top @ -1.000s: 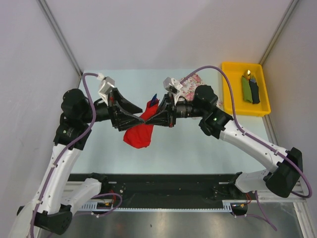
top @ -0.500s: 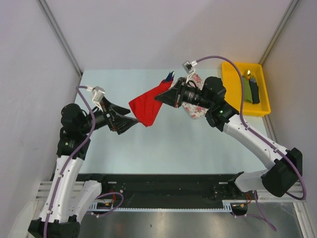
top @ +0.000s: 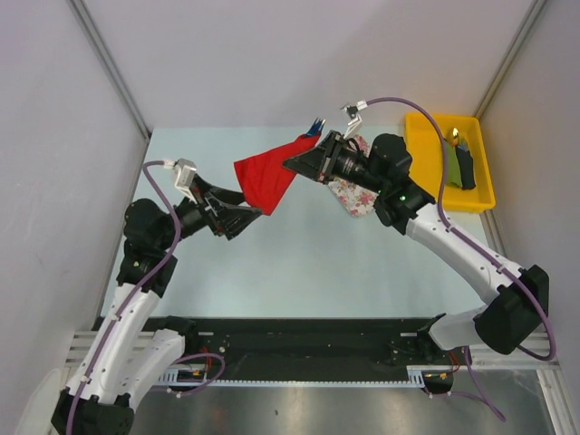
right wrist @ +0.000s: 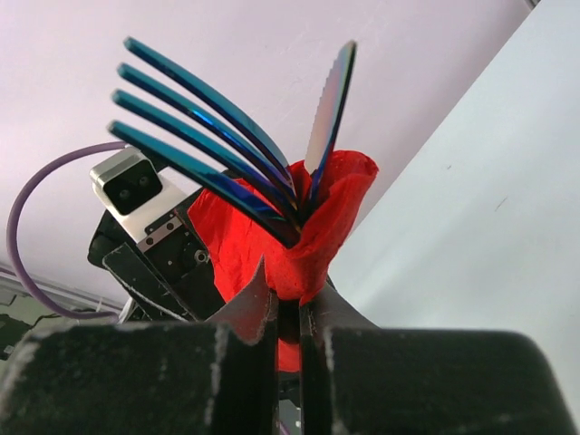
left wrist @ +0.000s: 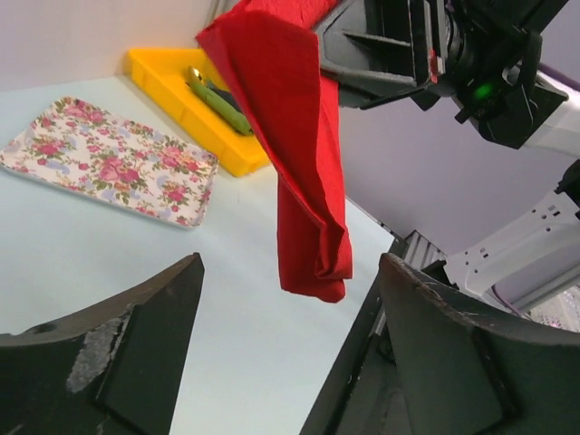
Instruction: Place the utensils on the paper napkin and roll it up
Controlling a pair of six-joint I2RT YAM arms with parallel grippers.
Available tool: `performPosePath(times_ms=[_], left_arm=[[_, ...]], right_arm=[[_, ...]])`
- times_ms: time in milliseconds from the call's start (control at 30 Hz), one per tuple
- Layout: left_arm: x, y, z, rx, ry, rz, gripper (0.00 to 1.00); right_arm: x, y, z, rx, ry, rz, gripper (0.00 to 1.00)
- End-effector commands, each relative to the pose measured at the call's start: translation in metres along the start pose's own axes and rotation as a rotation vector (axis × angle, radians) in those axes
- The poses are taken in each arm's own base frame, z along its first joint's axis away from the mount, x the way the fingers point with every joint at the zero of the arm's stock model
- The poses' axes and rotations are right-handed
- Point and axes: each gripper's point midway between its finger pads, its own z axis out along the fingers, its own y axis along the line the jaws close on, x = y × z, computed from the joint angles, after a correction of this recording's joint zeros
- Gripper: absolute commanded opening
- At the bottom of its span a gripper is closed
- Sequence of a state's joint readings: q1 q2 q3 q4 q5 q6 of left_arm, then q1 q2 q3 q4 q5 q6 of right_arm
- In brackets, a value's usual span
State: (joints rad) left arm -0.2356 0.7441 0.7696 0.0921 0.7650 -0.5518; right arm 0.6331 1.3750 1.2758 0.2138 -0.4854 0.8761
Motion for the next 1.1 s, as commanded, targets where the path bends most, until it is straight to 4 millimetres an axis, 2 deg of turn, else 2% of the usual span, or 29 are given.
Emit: performPosePath(times_ms=[0, 33, 67, 133, 233, 267, 333, 367, 400, 467, 500, 533, 600, 633, 667, 867, 900, 933, 967, 1000, 1033, 1067], left_arm=[[-0.026, -0.010, 0.005, 0.021, -0.082, 0.028, 0.83], [-0.024, -0.010, 0.007, 0.022, -0.075, 0.020, 0.85], [-0.025, -0.009, 0.008, 0.014, -0.080, 0.018, 0.92], [-0.023, -0.010, 0.011, 0.016, -0.078, 0.006, 0.97], [-0.022, -0.012, 0.016, 0.025, -0.074, -0.012, 0.97], [-0.020, -0.008, 0.018, 0.015, -0.063, -0.030, 0.89], [-0.017, -0.001, 0.020, -0.010, -0.055, -0.081, 0.79], [-0.015, 0.002, 0.021, -0.008, -0.047, -0.100, 0.67], [-0.009, 0.002, 0.022, 0.005, -0.036, -0.155, 0.61], [-0.004, -0.004, 0.021, 0.072, -0.028, -0.222, 0.48], [-0.004, -0.007, 0.020, 0.093, -0.029, -0.229, 0.41], [-0.003, -0.010, 0.019, 0.113, -0.023, -0.232, 0.30], [-0.005, -0.017, 0.018, 0.150, -0.033, -0.220, 0.18], [-0.005, -0.022, 0.016, 0.175, -0.028, -0.209, 0.02], [-0.004, -0.024, 0.016, 0.187, -0.022, -0.213, 0.00], [0.000, -0.026, 0.010, 0.200, -0.003, -0.218, 0.00], [0.005, -0.020, 0.010, 0.166, 0.014, -0.245, 0.19], [0.000, -0.015, 0.011, 0.134, 0.000, -0.229, 0.39], [-0.003, -0.007, 0.009, 0.099, -0.011, -0.225, 0.54], [0.001, 0.001, 0.007, 0.052, 0.000, -0.248, 0.64], [-0.006, 0.006, 0.005, 0.022, -0.012, -0.187, 0.65], [-0.012, 0.019, 0.002, -0.051, -0.036, -0.160, 0.65]], right_arm=[[-0.026, 0.035, 0.000, -0.080, -0.083, -0.015, 0.00], [-0.025, 0.036, 0.000, -0.087, -0.077, -0.015, 0.00], [-0.023, 0.037, 0.001, -0.090, -0.073, -0.014, 0.00], [-0.023, 0.039, 0.001, -0.096, -0.077, -0.015, 0.00], [-0.023, 0.043, 0.002, -0.113, -0.075, -0.008, 0.00], [-0.023, 0.045, 0.002, -0.121, -0.073, -0.006, 0.00], [-0.024, 0.053, 0.001, -0.154, -0.074, -0.018, 0.00], [-0.023, 0.055, 0.001, -0.164, -0.070, -0.019, 0.00], [-0.025, 0.060, 0.000, -0.184, -0.076, -0.032, 0.00], [-0.024, 0.063, -0.001, -0.200, -0.071, -0.039, 0.00], [-0.025, 0.065, -0.002, -0.209, -0.072, -0.046, 0.00], [-0.024, 0.066, -0.003, -0.216, -0.070, -0.053, 0.00], [-0.025, 0.064, -0.004, -0.214, -0.069, -0.058, 0.00], [-0.025, 0.064, -0.005, -0.217, -0.067, -0.061, 0.00], [-0.027, 0.064, -0.006, -0.218, -0.073, -0.067, 0.00], [-0.031, 0.063, -0.010, -0.229, -0.080, -0.093, 0.00], [-0.031, 0.063, -0.010, -0.227, -0.081, -0.094, 0.00], [-0.031, 0.059, -0.010, -0.209, -0.080, -0.091, 0.00], [-0.032, 0.056, -0.009, -0.188, -0.092, -0.102, 0.00], [-0.032, 0.051, -0.008, -0.164, -0.095, -0.101, 0.00], [-0.030, 0.043, -0.008, -0.130, -0.087, -0.093, 0.00], [-0.031, 0.036, -0.007, -0.098, -0.098, -0.090, 0.00]])
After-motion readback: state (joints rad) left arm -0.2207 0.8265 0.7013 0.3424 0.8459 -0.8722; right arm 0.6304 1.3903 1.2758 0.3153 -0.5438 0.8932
